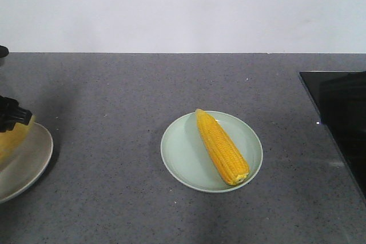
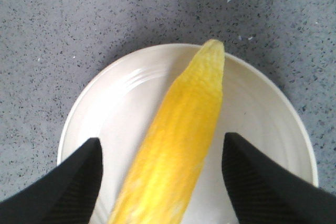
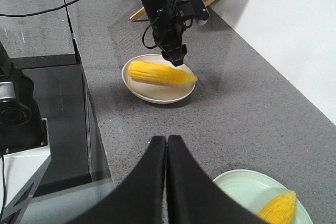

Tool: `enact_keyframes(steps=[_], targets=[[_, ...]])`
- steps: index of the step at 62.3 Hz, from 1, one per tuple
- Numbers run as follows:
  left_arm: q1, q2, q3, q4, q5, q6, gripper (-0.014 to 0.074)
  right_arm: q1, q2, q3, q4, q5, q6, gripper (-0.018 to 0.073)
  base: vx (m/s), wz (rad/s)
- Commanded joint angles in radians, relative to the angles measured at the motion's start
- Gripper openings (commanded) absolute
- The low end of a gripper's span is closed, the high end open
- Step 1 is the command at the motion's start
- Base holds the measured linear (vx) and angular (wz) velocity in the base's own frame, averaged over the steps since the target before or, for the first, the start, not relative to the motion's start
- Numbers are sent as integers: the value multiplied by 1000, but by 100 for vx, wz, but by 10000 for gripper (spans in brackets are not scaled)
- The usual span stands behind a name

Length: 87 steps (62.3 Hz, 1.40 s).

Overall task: Distribute corn equally
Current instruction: 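Lower the left gripper's corn ear onto the beige plate, then open the left gripper and lift it away from the beige plate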

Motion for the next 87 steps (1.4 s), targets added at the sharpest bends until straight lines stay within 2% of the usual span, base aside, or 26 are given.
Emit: enact_keyframes(steps=[1,28,37,44,50,56,60,64,67,71,78,87], targets=[[2,-29,-25,10,-17,-6,489,-3,1,-28,41,11,3,-4,0,0],[2,-29,-25,2,21,-6,483,-3,1,-28,21,-23,3,-4,0,0],[1,-34,-25,-48,23,-6,442,-3,1,-28,-88,-145,23,-4,0,0],[-2,-56,-25,-133,17,6,368,-3,1,-27,-210,-237,122,-4,0,0],[-2,-91,-24,-259,3,89,281,-3,1,-25,-345,-294,218,-4,0,0],[-2,-149,-2,-436,-36,212,155,-3,1,-25,-478,-311,293,-4,0,0],[-2,-193,40,-550,-94,291,71,-3,1,-25,-601,-308,358,-4,0,0],[-2,-250,98,-680,-159,409,-1,-3,-2,-22,-721,-305,459,-4,0,0],[-2,-293,162,-768,-215,503,-9,-3,-13,-5,-780,-317,508,-4,0,0],[-2,-359,249,-907,-270,627,-8,-3,-45,52,-825,-353,549,-4,0,0],[-2,-474,434,-1117,-335,825,-8,-3,-133,213,-828,-424,556,-4,0,0],[-2,-589,637,-1293,-370,1016,-8,-3,-260,464,-827,-531,567,-4,0,0]])
